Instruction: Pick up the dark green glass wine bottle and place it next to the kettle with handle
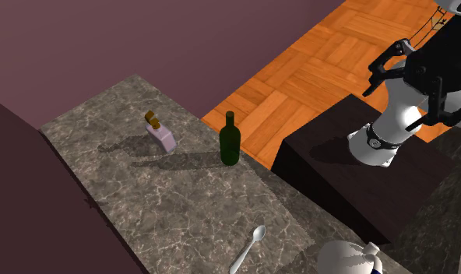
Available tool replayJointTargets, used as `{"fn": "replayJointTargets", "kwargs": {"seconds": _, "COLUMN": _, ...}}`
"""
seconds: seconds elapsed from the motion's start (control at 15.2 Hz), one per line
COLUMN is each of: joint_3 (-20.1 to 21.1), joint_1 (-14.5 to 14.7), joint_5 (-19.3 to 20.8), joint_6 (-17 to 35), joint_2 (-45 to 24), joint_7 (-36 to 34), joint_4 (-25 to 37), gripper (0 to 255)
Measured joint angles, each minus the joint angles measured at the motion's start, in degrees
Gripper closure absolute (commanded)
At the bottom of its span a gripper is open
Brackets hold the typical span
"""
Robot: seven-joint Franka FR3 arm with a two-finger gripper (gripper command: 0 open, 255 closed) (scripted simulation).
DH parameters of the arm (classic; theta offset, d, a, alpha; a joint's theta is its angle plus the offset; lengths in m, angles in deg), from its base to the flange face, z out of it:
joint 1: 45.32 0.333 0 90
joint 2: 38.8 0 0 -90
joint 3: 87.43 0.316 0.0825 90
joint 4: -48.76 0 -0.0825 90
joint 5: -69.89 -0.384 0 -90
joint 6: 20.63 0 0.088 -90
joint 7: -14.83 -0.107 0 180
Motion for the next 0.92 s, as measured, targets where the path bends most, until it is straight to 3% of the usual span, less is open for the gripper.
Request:
{"fn": "replayJointTargets", "kwargs": {"seconds": 0.2, "joint_3": -1.4, "joint_1": -0.4, "joint_5": 0.6, "joint_6": 1.6, "joint_2": -1.2, "joint_7": 1.2, "joint_4": -0.4, "gripper": 0}}
{"fn": "replayJointTargets", "kwargs": {"seconds": 0.92, "joint_3": -14.6, "joint_1": -3.5, "joint_5": 4.2, "joint_6": 14.5, "joint_2": -13.4, "joint_7": 12.7, "joint_4": -1.3, "gripper": 0}}
